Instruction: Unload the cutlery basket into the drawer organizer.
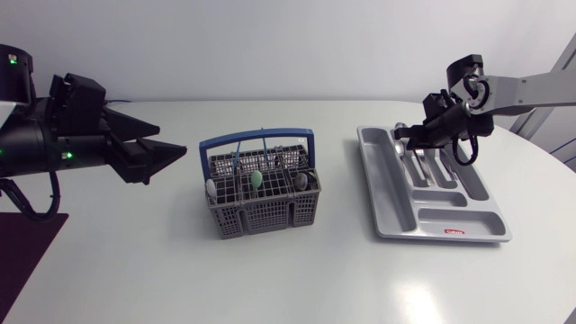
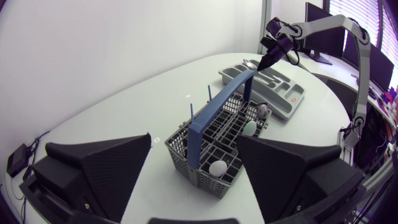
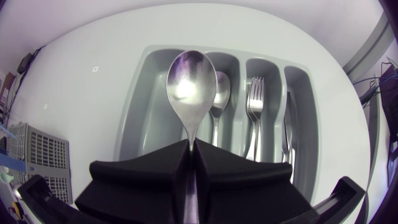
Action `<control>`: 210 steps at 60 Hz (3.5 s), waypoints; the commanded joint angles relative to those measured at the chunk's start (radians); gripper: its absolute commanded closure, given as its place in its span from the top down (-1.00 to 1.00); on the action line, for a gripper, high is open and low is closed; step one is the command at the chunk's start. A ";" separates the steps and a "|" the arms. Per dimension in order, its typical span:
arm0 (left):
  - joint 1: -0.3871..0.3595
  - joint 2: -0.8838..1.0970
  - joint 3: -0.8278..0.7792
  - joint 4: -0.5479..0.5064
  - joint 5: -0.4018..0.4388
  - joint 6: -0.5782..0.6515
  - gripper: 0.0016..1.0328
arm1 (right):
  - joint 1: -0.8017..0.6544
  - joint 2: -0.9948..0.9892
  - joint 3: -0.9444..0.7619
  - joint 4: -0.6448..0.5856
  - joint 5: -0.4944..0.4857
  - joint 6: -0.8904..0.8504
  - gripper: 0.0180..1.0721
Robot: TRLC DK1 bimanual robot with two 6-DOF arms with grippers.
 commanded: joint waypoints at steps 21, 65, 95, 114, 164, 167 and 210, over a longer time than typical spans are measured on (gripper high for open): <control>0.011 -0.051 -0.054 0.004 -0.001 0.013 0.84 | -0.031 0.203 0.129 0.000 -0.002 0.121 -0.81; 0.012 -0.114 -0.082 -0.020 0.000 0.045 0.87 | 0.107 -0.291 -0.120 0.015 0.015 0.019 0.69; -0.066 -0.157 -0.151 -0.059 0.011 0.138 0.87 | 0.595 -0.547 -0.262 -0.081 -0.143 -0.022 0.62; -0.065 -0.157 -0.220 -0.016 0.011 0.192 0.87 | 0.668 -0.370 -0.169 -0.109 -0.235 -0.022 0.53; -0.063 -0.065 -0.294 0.195 0.006 0.192 0.87 | 0.785 -0.111 0.023 -0.092 -0.229 0.027 -0.23; -0.063 -0.065 -0.295 0.196 0.006 0.192 0.87 | 0.786 -0.111 0.023 -0.091 -0.226 0.027 -0.41; -0.074 -0.054 -0.303 0.207 0.006 0.189 0.87 | 0.782 -0.157 0.074 -0.150 -0.213 0.019 -0.89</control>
